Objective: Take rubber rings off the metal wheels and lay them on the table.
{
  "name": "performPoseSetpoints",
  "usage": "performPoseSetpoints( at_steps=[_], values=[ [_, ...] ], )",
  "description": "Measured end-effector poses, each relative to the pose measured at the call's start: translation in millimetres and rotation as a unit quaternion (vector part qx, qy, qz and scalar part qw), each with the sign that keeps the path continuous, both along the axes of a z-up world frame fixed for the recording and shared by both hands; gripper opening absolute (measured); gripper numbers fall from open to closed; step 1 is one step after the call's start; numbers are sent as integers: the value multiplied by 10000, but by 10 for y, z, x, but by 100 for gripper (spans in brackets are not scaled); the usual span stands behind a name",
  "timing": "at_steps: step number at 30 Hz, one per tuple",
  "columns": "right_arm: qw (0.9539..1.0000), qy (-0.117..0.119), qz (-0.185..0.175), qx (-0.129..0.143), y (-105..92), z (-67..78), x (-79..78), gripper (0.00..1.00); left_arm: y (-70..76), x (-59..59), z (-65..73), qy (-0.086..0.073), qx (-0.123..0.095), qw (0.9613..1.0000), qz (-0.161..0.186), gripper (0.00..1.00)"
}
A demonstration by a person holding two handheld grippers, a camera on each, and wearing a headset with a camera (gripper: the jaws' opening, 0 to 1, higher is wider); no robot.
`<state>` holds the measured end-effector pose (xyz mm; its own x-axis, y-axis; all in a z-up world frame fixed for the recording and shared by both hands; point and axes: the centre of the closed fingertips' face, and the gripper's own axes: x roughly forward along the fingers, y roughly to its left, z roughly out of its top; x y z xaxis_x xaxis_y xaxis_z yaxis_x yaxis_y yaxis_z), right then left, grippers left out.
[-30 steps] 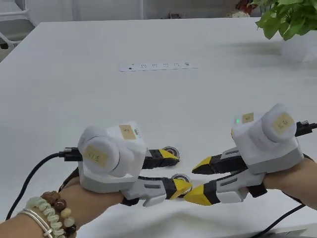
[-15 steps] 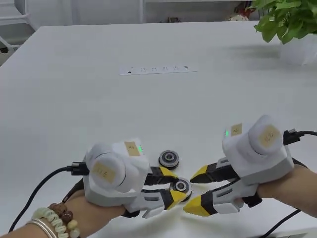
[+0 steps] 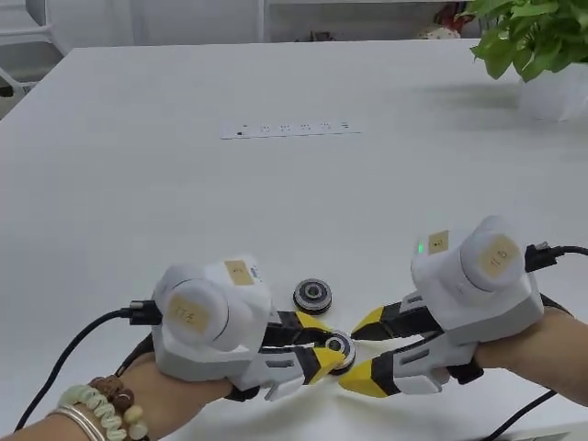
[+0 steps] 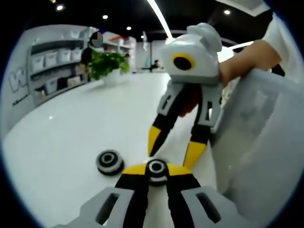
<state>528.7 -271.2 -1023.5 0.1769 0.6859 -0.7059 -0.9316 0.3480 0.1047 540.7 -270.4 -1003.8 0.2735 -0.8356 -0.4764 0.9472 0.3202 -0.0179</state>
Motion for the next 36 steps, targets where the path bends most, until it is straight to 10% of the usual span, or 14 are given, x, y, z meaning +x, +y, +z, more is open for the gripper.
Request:
performPoseSetpoints(
  at_steps=[18, 36],
  values=[
    [9989, -371, 260, -143, -16, -3, 21, 18, -7, -3, -15, -2, -122, 9999, -43, 14],
    [9997, -150, 21, -174, -89, -59, 56, 7, 0, -12, -22, 13, -113, 9999, -35, 14]
  ],
)
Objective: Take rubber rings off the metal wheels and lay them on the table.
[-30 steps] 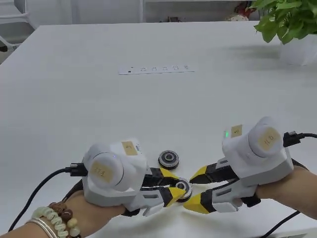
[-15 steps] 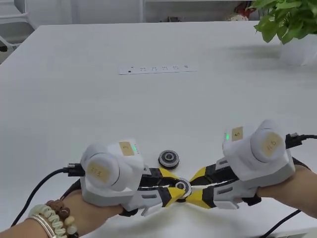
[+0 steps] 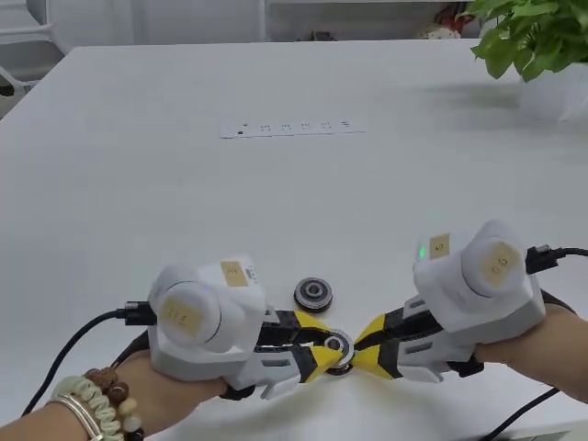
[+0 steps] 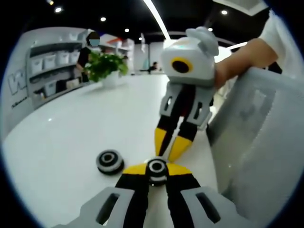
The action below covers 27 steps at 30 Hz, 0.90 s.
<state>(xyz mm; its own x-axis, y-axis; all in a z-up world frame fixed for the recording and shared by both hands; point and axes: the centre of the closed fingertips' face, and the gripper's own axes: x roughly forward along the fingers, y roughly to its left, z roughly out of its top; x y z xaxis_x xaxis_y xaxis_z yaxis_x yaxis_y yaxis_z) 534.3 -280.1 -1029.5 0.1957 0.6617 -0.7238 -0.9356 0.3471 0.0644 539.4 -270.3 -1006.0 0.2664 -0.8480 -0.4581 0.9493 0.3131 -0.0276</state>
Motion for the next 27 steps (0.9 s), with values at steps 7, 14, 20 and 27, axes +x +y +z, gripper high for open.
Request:
performPoseSetpoints(
  at_steps=[7, 14, 20, 27],
  values=[
    [9998, -29, -39, -192, -5, -17, 21, 0, 0, -7, -3, -4, 14, 10000, -22, 14],
    [9987, 222, -439, -90, -39, 16, 59, 0, 2, -12, -5, -33, 32, 10000, -56, 14],
    [9917, 772, -989, 291, -59, 43, 70, 0, 3, -15, -5, -65, 54, 9999, -86, 14],
    [9791, 1338, -1363, 691, -69, 61, 51, 0, 7, -21, -3, -93, 19, 9999, -131, 14]
  ],
)
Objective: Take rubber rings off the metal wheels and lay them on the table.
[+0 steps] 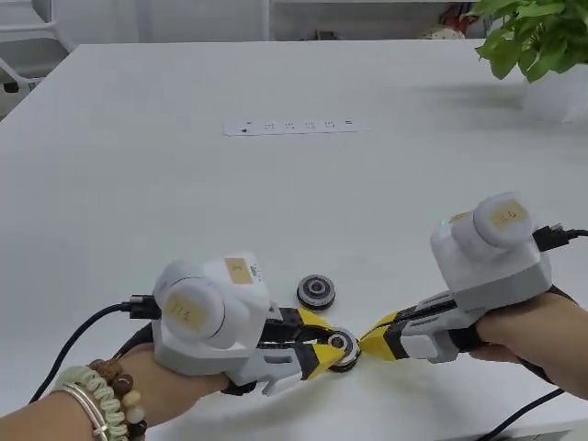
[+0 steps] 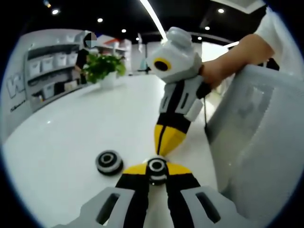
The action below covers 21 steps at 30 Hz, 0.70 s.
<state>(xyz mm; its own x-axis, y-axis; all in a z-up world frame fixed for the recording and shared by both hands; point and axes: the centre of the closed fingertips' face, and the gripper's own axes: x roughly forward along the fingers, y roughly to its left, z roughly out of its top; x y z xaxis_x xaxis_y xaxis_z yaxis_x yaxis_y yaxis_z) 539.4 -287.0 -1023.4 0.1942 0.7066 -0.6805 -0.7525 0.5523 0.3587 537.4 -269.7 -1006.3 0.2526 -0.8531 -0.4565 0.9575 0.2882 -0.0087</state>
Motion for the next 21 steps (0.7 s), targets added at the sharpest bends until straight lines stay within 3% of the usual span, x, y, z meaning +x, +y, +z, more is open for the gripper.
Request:
performPoseSetpoints(
  at_steps=[7, 10, 16, 21],
  values=[
    [9981, 421, -332, 310, 20, 42, -14, 0, 4, -9, 2, 4, -24, 10000, -39, 14],
    [9948, 660, -536, 561, 61, 89, -42, 0, 7, -15, 2, 4, -26, 10000, -52, 14],
    [9922, 815, -654, 679, 60, 100, -30, 0, 6, -19, 4, 7, -49, 10000, -58, 14],
    [9849, 1151, -878, 949, 92, 110, -69, 0, 17, -25, 3, 33, -96, 9999, -70, 14]
  ],
)
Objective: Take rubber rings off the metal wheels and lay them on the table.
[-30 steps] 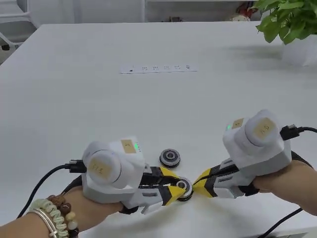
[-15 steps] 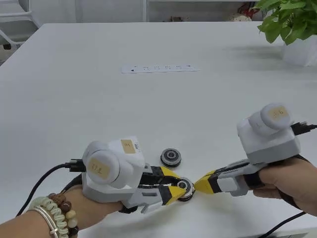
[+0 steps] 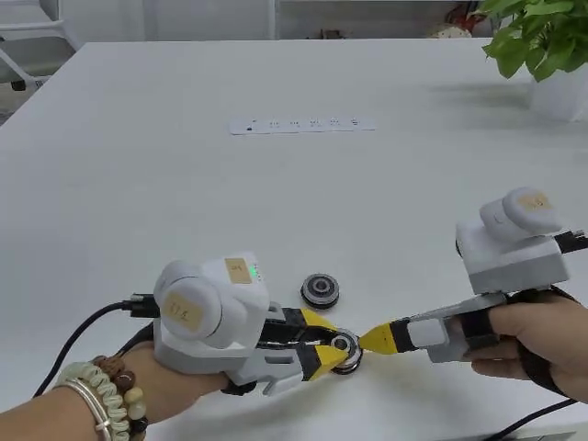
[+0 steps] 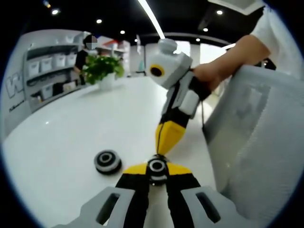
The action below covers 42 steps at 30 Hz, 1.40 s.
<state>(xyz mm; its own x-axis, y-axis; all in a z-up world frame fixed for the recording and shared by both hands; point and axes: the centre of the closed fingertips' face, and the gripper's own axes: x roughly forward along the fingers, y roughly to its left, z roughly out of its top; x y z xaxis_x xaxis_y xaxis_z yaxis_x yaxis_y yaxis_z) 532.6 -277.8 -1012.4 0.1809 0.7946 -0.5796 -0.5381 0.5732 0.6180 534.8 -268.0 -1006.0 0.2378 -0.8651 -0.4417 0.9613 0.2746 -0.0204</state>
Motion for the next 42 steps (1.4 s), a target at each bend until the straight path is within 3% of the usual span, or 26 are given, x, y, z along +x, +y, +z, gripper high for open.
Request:
performPoseSetpoints(
  at_steps=[12, 28, 42],
  values=[
    [9999, 124, -38, 83, 66, 38, -26, 0, 6, -2, 1, -14, -25, 10000, 6, 13],
    [9999, 116, -2, 115, 79, 47, 5, 0, 15, 3, 0, -51, -53, 10000, 32, 14],
    [9998, 90, 144, 123, 124, 62, -60, 0, 11, 8, 1, -46, -99, 9999, 34, 14]
  ],
)
